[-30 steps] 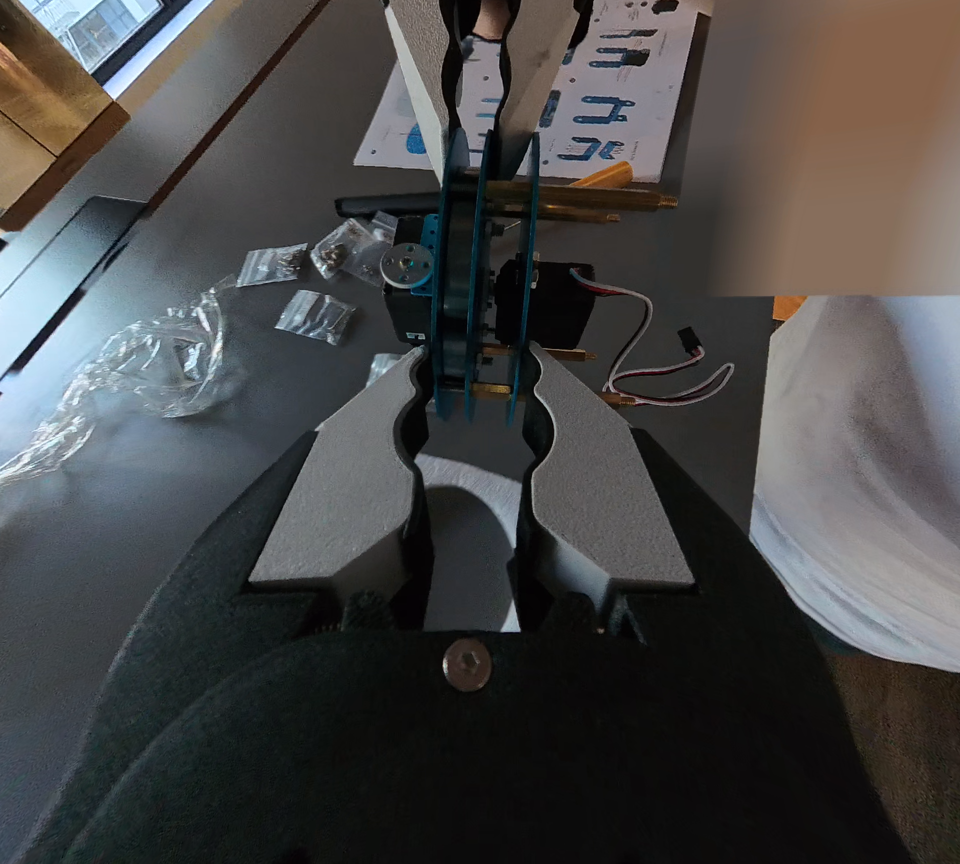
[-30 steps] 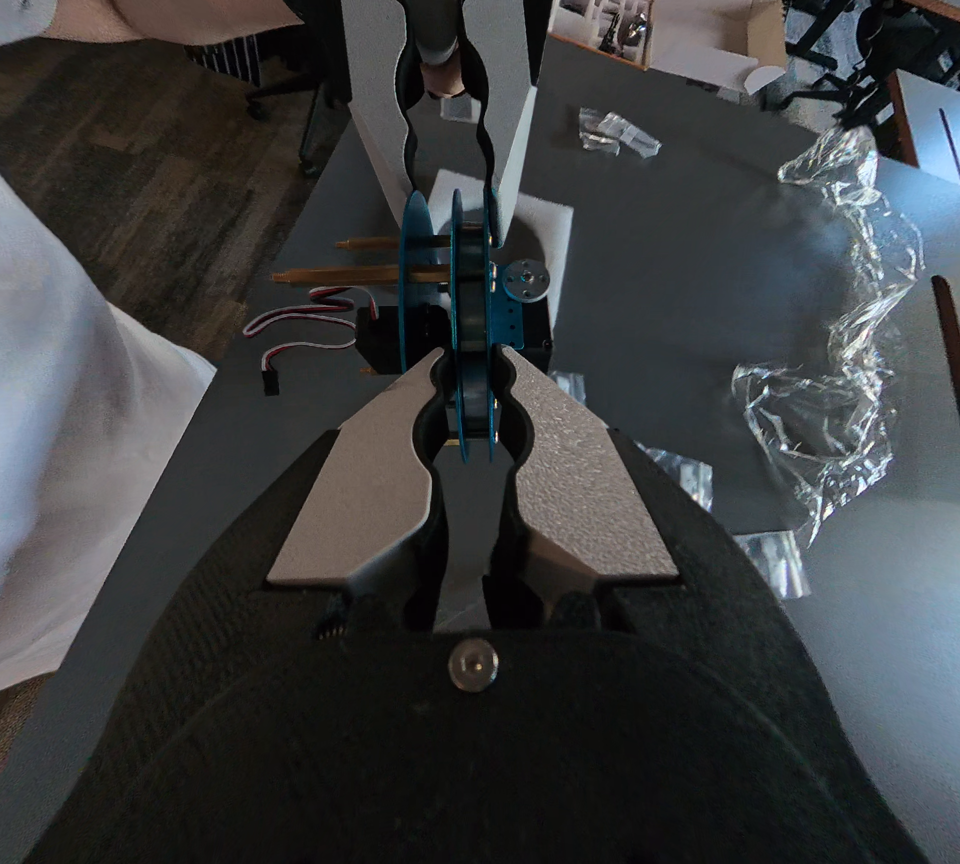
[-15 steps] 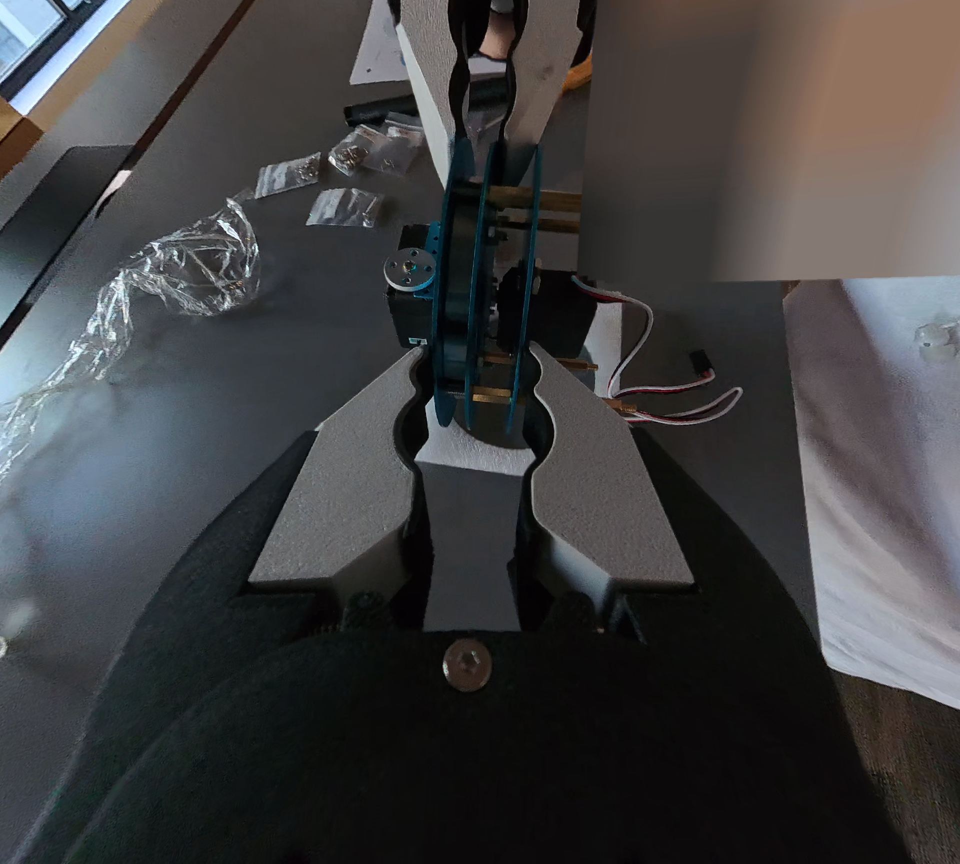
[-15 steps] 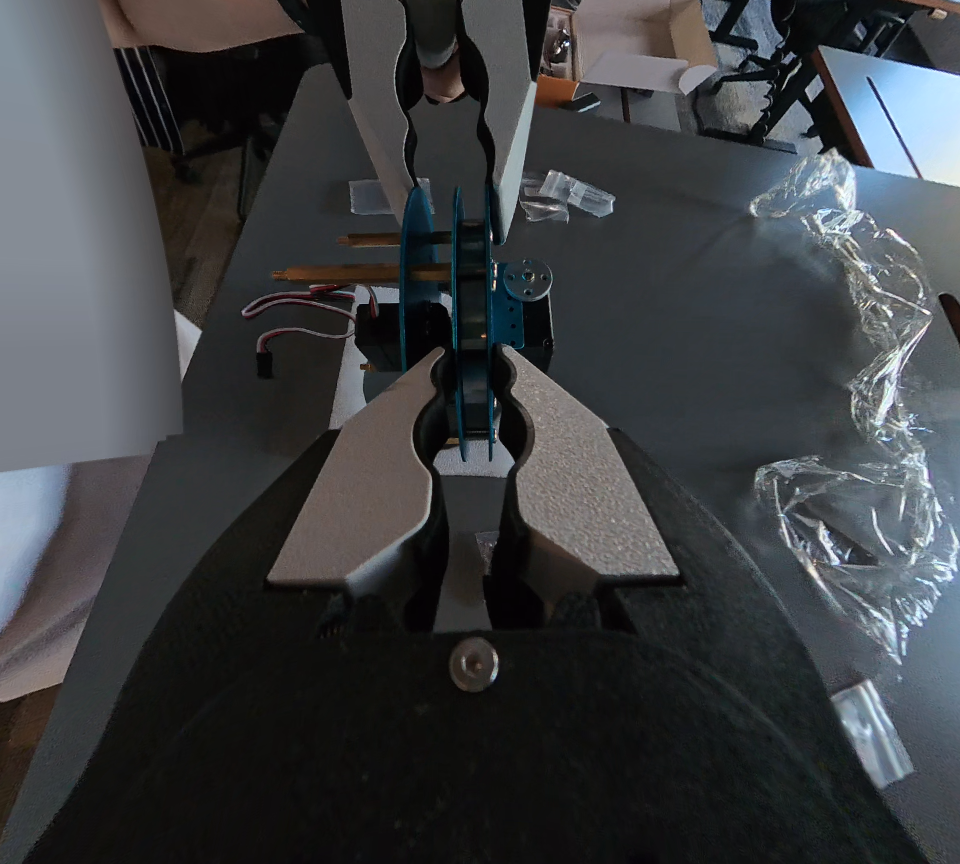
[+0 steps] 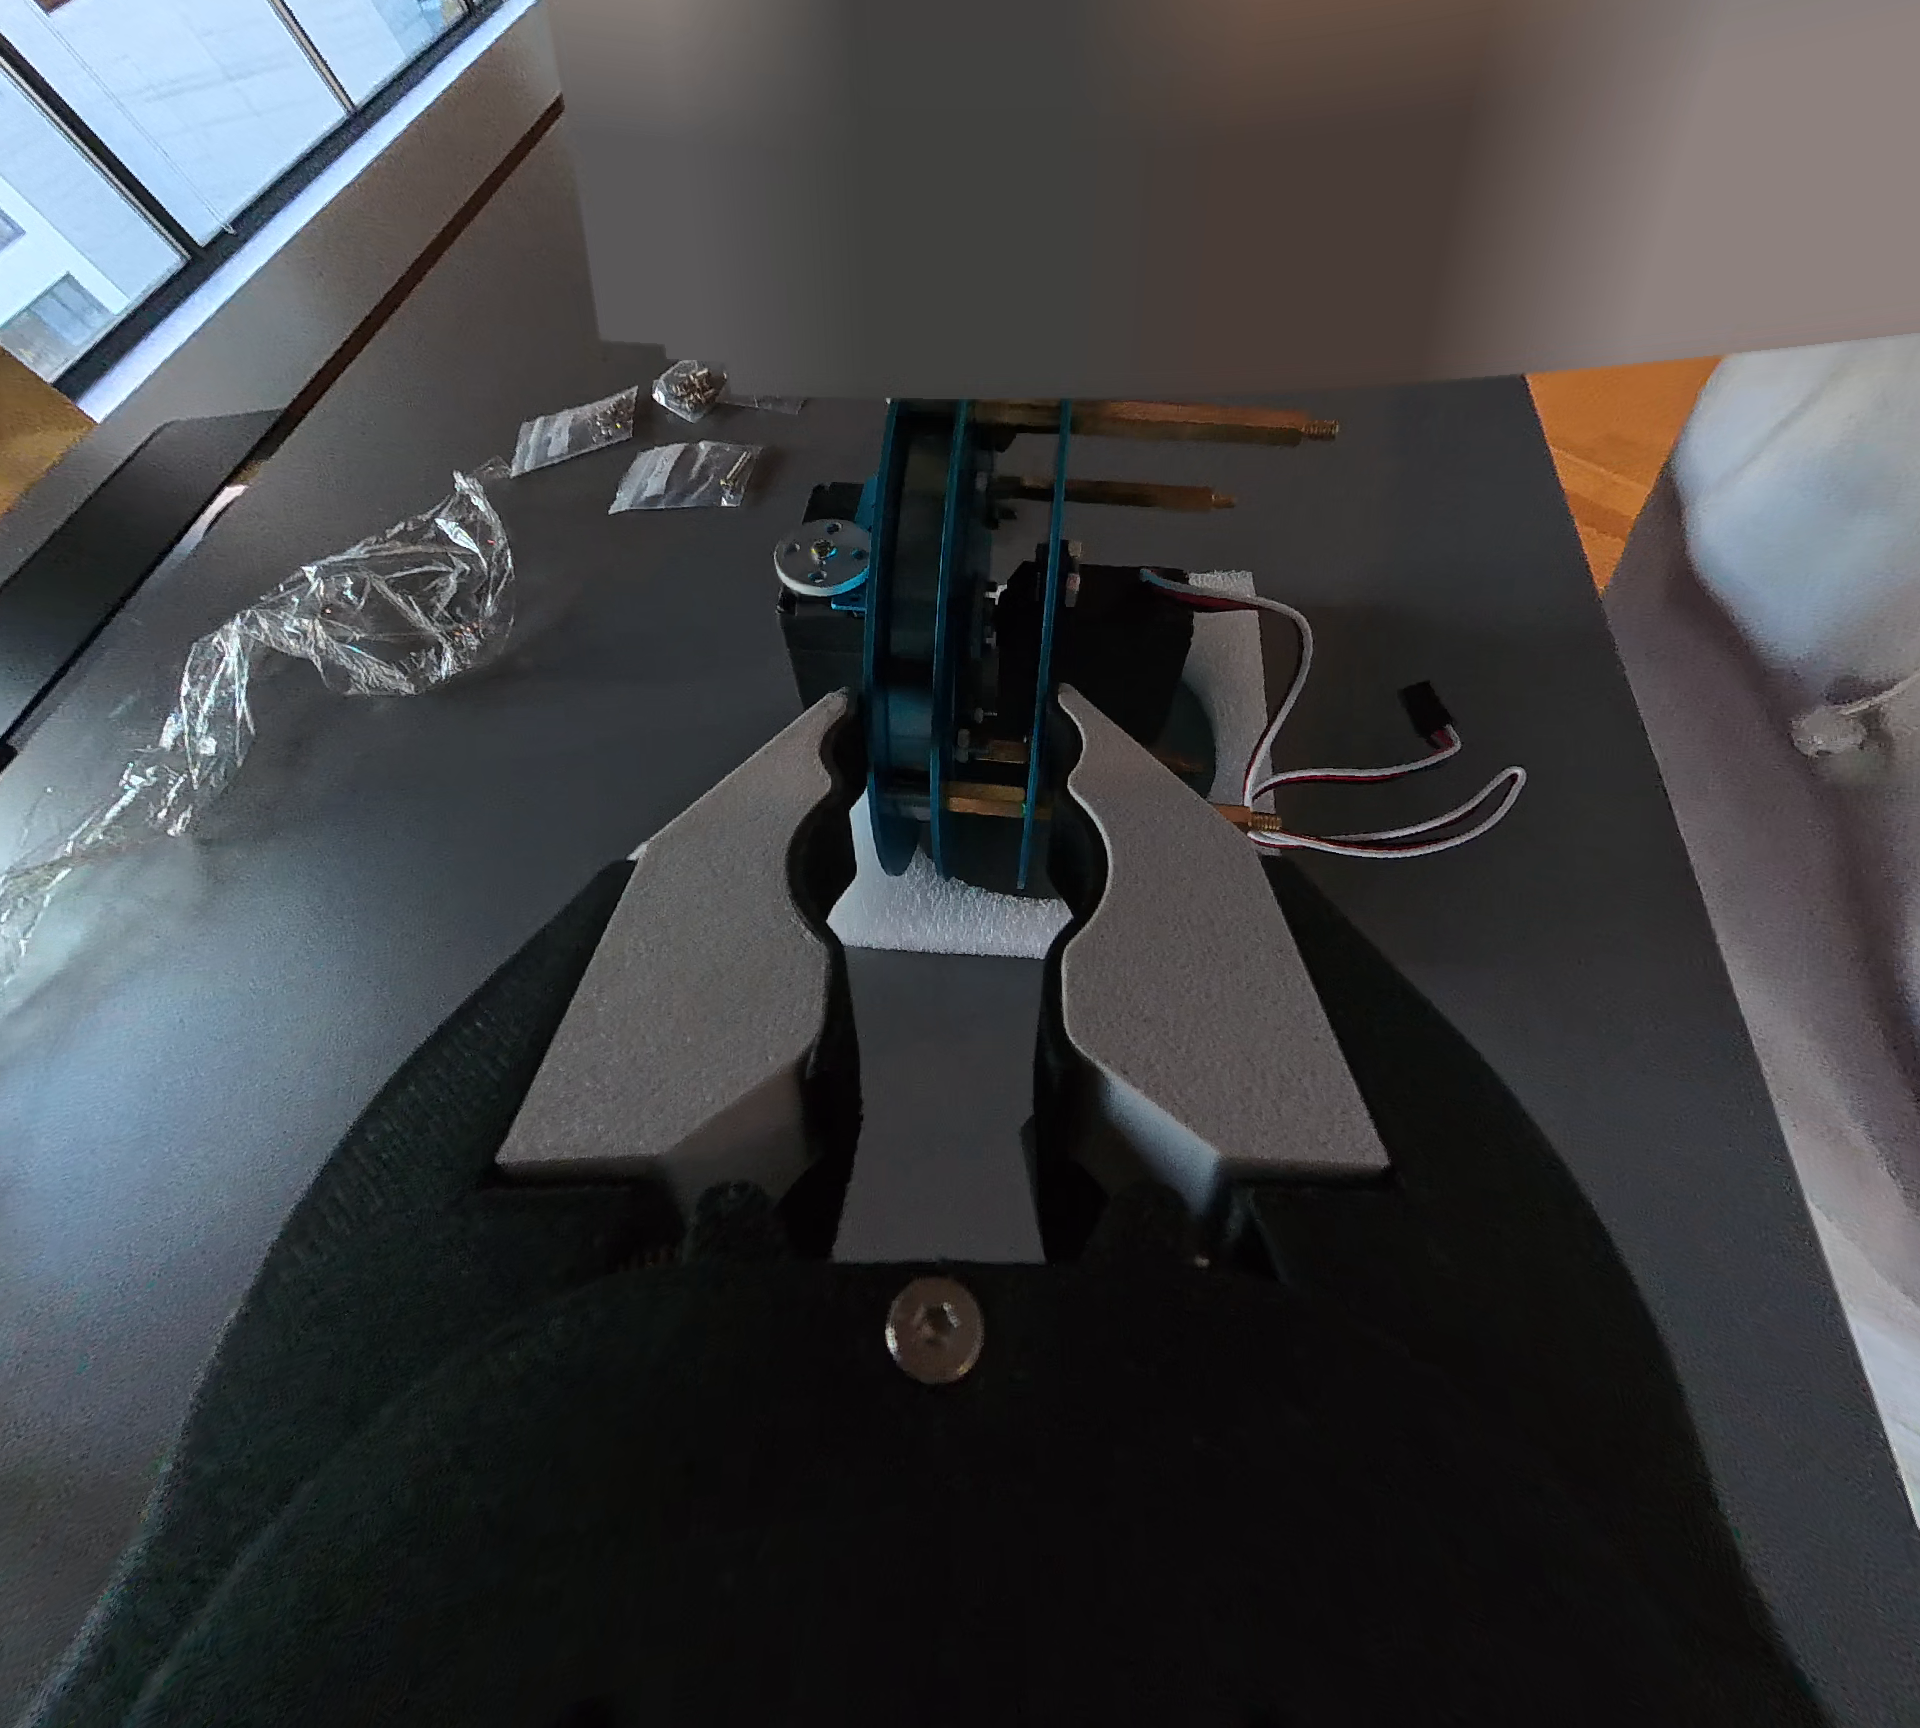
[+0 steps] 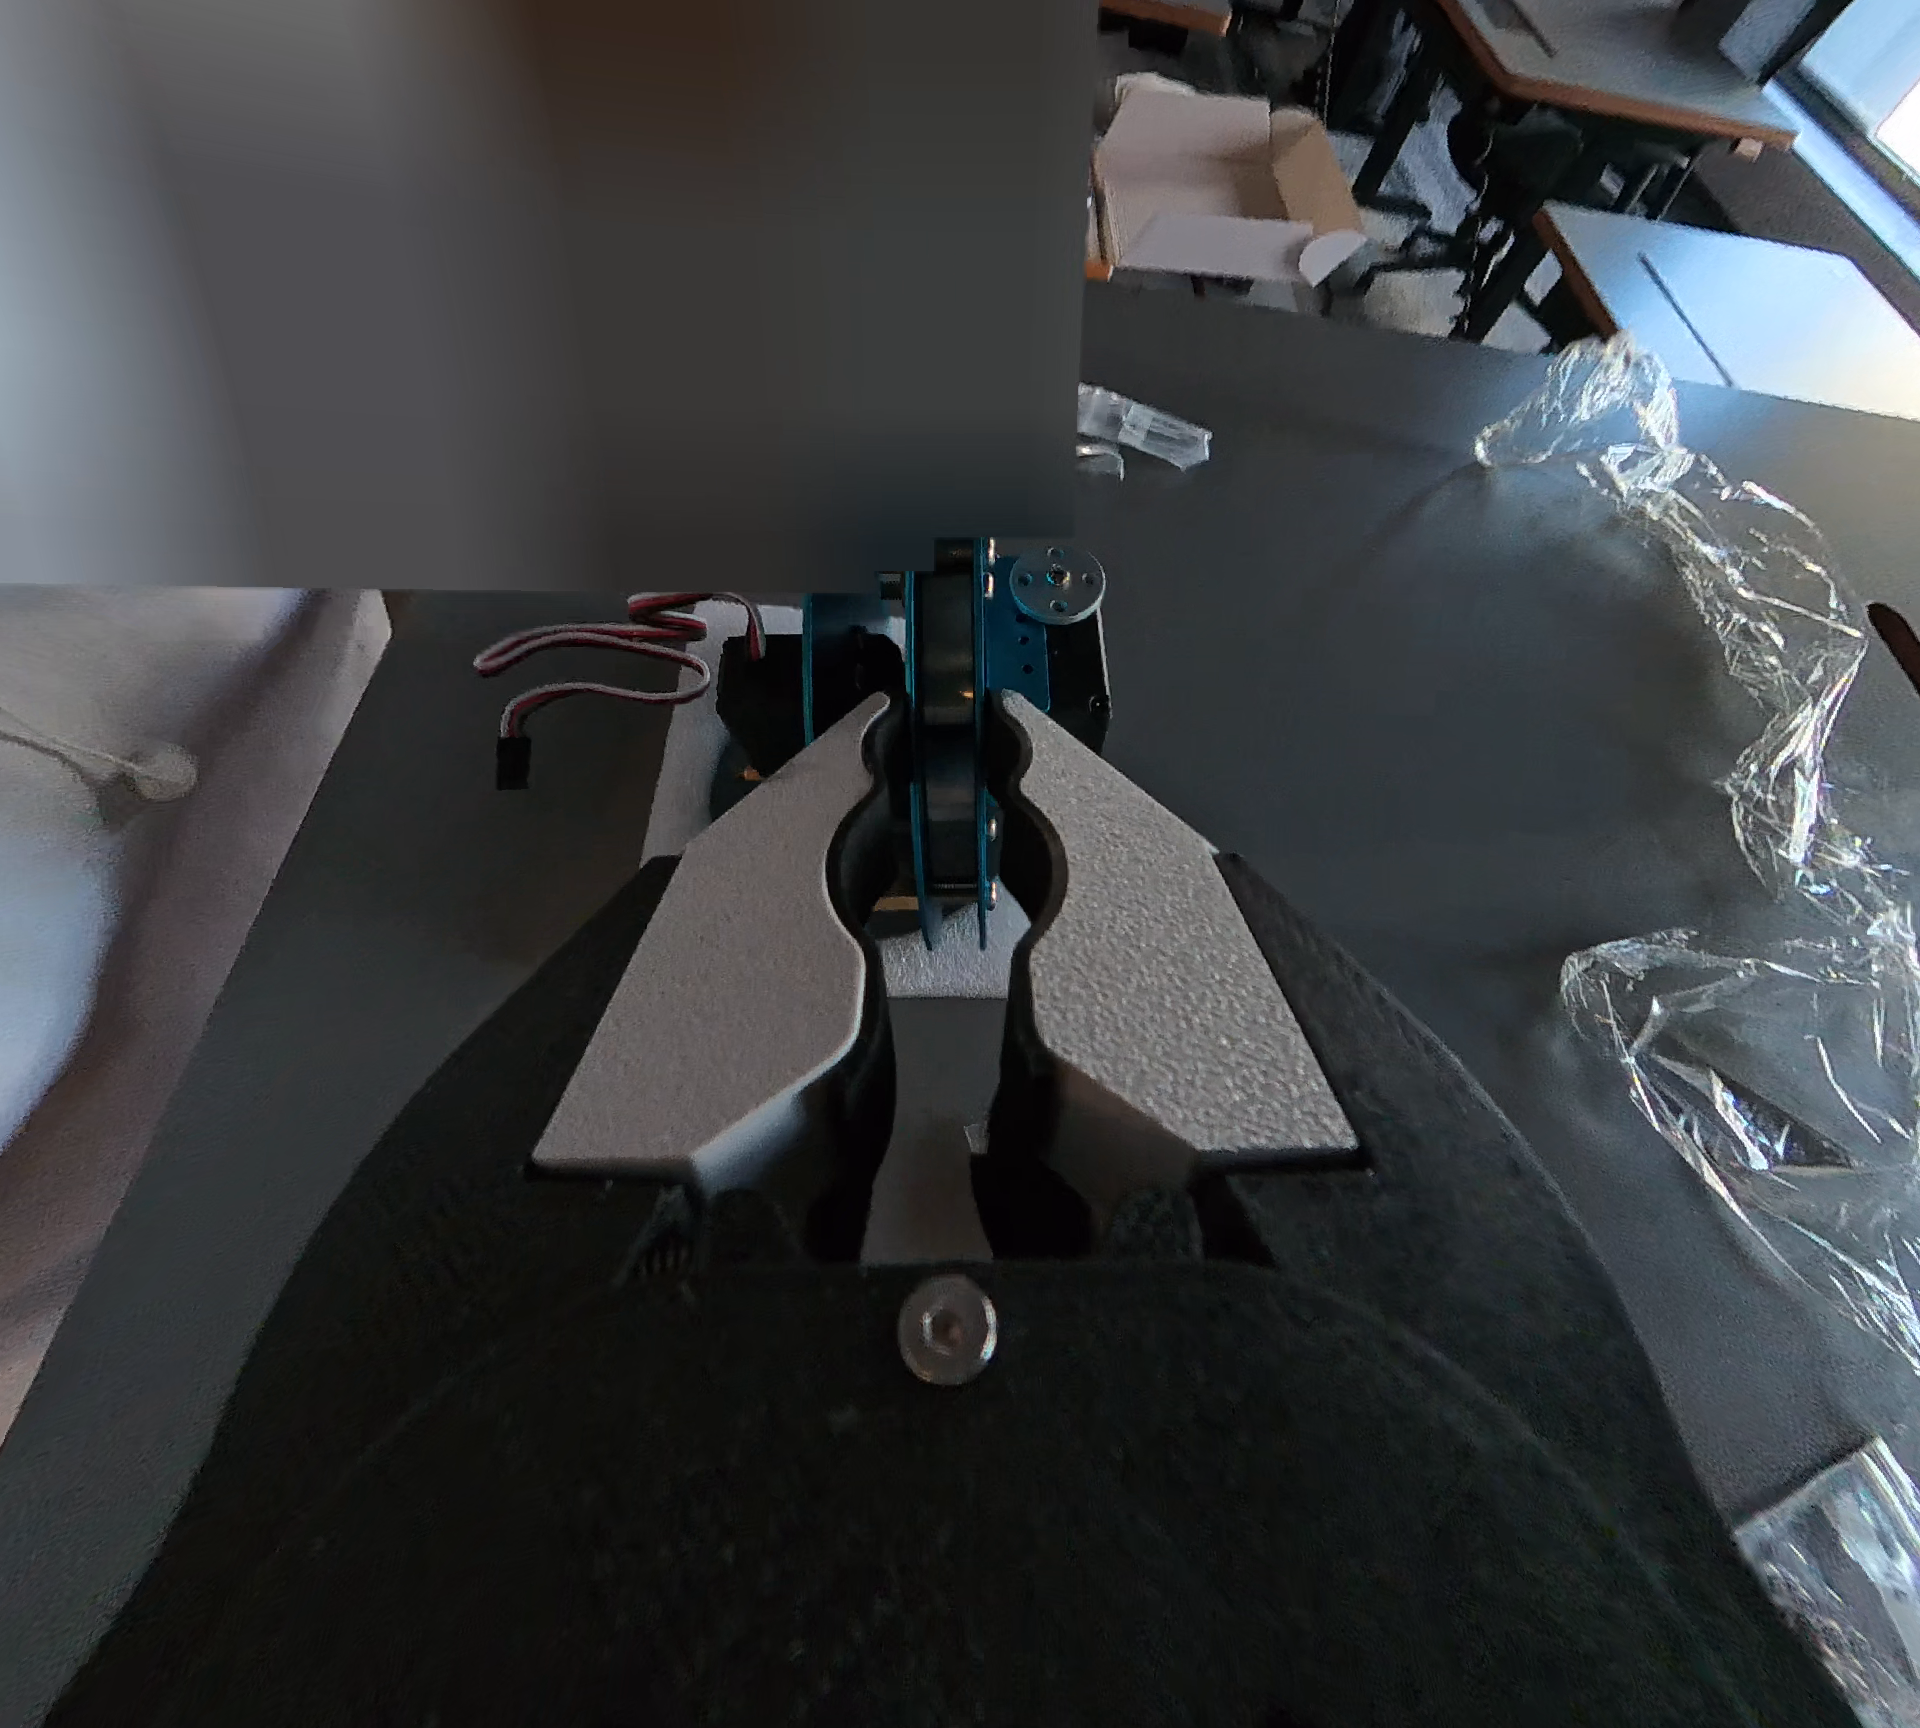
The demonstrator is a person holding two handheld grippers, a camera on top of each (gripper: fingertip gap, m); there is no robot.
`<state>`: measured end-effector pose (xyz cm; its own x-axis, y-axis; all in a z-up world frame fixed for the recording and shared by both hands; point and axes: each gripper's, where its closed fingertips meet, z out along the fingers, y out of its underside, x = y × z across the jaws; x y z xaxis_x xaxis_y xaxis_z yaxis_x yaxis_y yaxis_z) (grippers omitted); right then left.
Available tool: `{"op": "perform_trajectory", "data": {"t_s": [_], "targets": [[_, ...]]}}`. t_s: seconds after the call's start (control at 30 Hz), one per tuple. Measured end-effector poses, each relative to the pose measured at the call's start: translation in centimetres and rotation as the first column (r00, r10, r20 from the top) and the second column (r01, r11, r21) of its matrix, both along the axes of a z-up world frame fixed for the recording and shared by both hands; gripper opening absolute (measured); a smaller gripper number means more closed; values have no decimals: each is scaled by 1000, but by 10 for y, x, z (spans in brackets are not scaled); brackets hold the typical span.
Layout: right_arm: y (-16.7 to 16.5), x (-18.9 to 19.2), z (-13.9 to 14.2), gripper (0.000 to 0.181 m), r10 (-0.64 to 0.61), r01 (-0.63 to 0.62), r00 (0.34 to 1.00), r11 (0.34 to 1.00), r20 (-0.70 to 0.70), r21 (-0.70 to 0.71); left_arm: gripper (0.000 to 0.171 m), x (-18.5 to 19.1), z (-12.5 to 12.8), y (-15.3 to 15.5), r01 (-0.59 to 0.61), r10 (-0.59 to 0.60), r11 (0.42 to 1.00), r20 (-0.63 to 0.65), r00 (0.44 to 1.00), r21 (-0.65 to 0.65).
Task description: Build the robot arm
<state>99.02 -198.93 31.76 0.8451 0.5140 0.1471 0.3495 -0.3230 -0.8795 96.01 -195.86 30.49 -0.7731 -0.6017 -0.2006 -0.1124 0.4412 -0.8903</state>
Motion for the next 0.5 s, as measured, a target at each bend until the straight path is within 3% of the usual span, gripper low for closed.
{"op": "perform_trajectory", "data": {"t_s": [0.4,0.5], "targets": [[-1,-2,5,18,7,-4,1000,994,-27,106,33,1,0,1,-14,14,994,-5,1000,-108],[-5,-3,20,19,26,-8,993,988,-112,156,33,2,-2,3,-19,18,994,-5,1000,-105]]}}
